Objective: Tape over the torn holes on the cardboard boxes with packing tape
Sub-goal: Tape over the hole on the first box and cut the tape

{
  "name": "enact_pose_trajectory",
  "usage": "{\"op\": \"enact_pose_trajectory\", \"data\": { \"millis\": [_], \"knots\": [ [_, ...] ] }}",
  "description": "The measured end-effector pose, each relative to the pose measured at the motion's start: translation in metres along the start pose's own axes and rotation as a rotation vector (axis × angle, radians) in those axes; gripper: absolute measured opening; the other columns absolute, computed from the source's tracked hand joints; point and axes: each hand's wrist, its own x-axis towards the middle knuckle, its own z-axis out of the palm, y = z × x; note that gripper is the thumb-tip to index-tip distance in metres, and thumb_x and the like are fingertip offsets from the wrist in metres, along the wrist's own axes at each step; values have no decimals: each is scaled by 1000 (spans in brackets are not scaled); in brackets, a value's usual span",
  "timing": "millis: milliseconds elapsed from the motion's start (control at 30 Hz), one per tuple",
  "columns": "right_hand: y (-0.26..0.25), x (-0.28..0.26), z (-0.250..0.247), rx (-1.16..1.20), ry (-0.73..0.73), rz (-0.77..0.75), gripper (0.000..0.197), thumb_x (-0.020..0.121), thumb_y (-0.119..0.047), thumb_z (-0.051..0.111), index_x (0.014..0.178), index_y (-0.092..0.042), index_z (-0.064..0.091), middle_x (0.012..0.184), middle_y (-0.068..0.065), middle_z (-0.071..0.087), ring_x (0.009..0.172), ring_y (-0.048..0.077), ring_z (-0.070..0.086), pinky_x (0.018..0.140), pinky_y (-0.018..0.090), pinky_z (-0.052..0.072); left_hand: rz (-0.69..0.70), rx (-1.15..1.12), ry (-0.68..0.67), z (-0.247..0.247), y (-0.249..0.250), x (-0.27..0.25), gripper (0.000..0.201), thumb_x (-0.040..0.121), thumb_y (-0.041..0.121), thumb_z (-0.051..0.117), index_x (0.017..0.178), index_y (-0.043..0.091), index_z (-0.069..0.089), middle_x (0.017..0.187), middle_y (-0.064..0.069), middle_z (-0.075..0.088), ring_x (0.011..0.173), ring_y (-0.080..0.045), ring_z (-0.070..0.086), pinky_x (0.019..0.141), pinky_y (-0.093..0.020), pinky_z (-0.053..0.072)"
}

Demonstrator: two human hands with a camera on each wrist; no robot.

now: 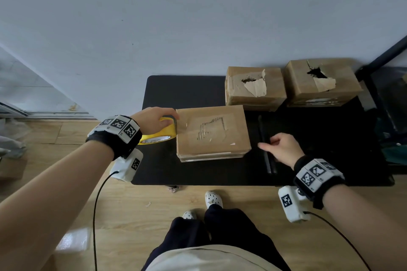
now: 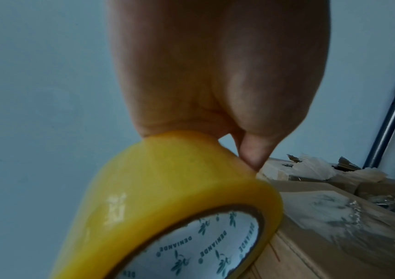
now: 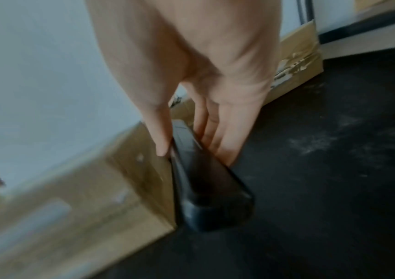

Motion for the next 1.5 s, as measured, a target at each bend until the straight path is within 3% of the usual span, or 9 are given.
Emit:
{"op": "enact_pose_trajectory", "data": {
  "millis": [233,533,600,700,800,933,1167,1333,1500],
  "knots": [
    [3,17,39,-454,-110,45,43,86,-40,67,111,-8,55,109,11,63,97,28,62,73,31,49,-33,6,-10,-2,2,-1,30,97,24,39,122,32,53,123,3,56,110,-20,50,93,-29,36],
    [2,26,51,-405,-53,4,44,90,-41,59,117,-8,50,116,13,59,103,31,60,78,36,49,-55,-26,-17,-1,0,-2,29,97,24,41,122,32,53,122,4,58,109,-20,52,95,-31,38],
    [-6,22,42,-235,163,-128,33,94,-29,56,118,-7,52,115,13,58,102,29,59,77,35,46,-55,-31,-17,-1,0,-1,29,97,23,41,121,32,53,122,4,58,109,-18,51,95,-30,38],
    [-34,3,35,45,444,-646,20,92,-9,55,111,-3,56,103,10,60,88,18,59,75,26,47,-60,-33,-11,-2,0,-1,29,97,23,41,121,33,54,122,4,58,110,-20,52,98,-33,39],
    [-74,-17,61,-81,169,-993,33,92,-15,50,123,-4,55,121,8,58,109,17,56,96,24,41,-67,-38,-9,-2,1,-1,29,97,23,41,121,32,55,122,3,59,111,-20,52,99,-35,39],
    [-100,-9,100,-555,-143,-883,64,100,-45,31,153,-15,12,161,-1,3,148,12,1,120,32,2,-64,-51,-3,-2,0,-3,29,97,23,41,121,32,54,125,5,58,114,-18,51,101,-34,38],
    [-99,0,112,-682,-130,-823,66,100,-51,23,153,-22,-3,161,-4,-10,147,12,-9,120,33,-4,-88,-168,42,-5,-3,-12,29,97,20,42,120,31,54,123,7,57,111,-16,50,100,-34,38],
    [-98,-3,111,-800,-147,-857,67,93,-61,8,151,-34,-9,160,1,-17,147,19,-14,117,38,-9,-138,-242,129,-13,-12,-24,26,97,22,43,118,32,56,97,11,52,96,-14,45,86,-27,34],
    [-98,-4,111,-874,-146,-900,75,82,-65,-10,150,-35,-10,160,-1,-15,148,20,-11,116,45,-11,-103,-241,122,-14,-10,-29,25,97,24,43,117,35,54,108,12,51,100,-13,46,87,-27,34]
  ]
}}
